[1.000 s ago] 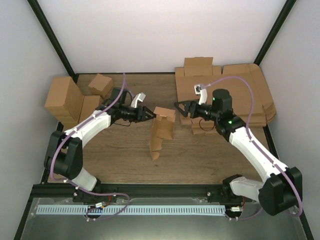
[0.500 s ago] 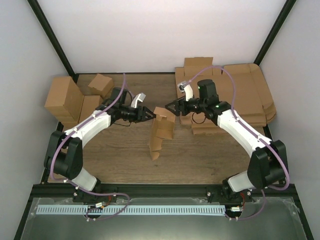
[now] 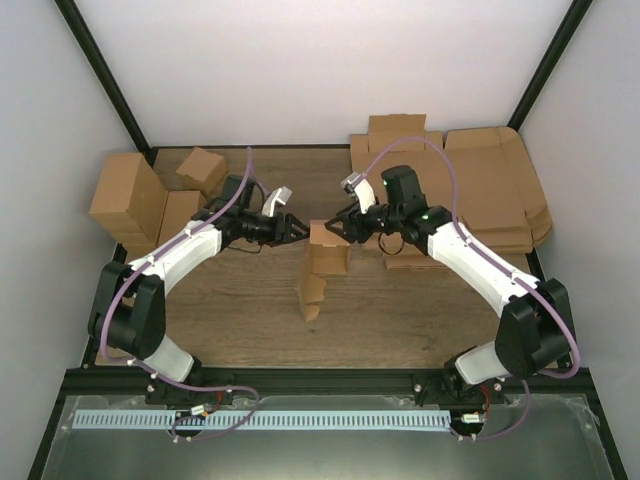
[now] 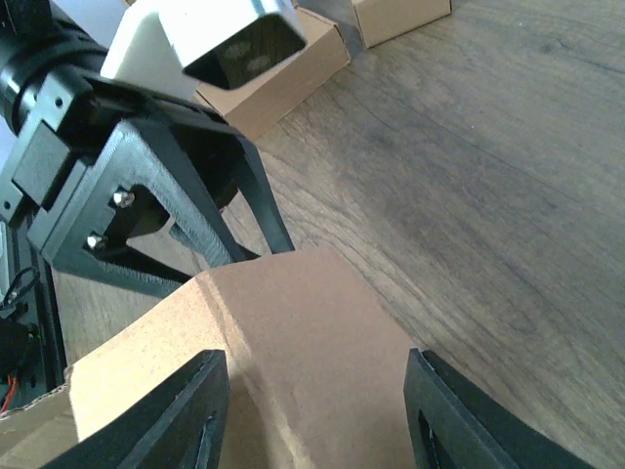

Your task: Fold the paper box

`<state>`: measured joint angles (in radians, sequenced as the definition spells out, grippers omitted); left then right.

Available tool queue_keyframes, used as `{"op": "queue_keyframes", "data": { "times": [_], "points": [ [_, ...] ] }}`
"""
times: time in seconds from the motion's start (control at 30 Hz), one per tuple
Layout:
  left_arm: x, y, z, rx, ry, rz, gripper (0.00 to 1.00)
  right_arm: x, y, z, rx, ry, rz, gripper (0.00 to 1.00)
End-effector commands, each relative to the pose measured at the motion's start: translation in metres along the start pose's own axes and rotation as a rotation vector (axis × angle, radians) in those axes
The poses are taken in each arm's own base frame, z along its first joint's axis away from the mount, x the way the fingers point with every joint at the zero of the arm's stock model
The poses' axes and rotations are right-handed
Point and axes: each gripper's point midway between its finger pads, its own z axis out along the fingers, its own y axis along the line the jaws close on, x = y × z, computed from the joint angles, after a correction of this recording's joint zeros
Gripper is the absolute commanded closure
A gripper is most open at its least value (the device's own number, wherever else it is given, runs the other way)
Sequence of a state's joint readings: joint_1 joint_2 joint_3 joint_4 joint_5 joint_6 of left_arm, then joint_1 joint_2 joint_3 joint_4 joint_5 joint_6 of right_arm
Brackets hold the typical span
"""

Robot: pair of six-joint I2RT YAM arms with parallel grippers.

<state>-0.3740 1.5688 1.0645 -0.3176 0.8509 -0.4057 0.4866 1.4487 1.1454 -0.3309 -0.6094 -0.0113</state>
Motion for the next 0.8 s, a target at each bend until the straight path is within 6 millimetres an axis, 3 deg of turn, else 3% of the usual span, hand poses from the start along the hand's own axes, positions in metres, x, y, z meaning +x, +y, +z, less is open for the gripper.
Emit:
{"op": "queue_keyframes", "data": {
  "times": [0.0,0.27,0.37,0.53,0.77],
  "points": [
    [0.0,-0.006,0.001,0.016,0.012,0.038,0.5,0.002,0.003,-0.003,0.035,-0.008,-0.041,0.48],
    [-0.001,-0.006,0.001,0.015,0.013,0.04,0.5,0.009,-0.003,-0.002,0.139,0.022,-0.076,0.41],
    [-0.002,-0.007,0.0,0.018,0.011,0.043,0.5,0.006,-0.006,-0.004,0.17,0.012,-0.08,0.31],
    [-0.004,-0.009,0.0,0.019,0.012,0.048,0.5,-0.007,-0.003,-0.01,0.176,-0.024,-0.09,0.3],
    [-0.007,-0.016,-0.005,0.02,0.005,0.064,0.48,-0.005,-0.007,-0.007,0.188,-0.002,-0.06,0.27]
  ]
}}
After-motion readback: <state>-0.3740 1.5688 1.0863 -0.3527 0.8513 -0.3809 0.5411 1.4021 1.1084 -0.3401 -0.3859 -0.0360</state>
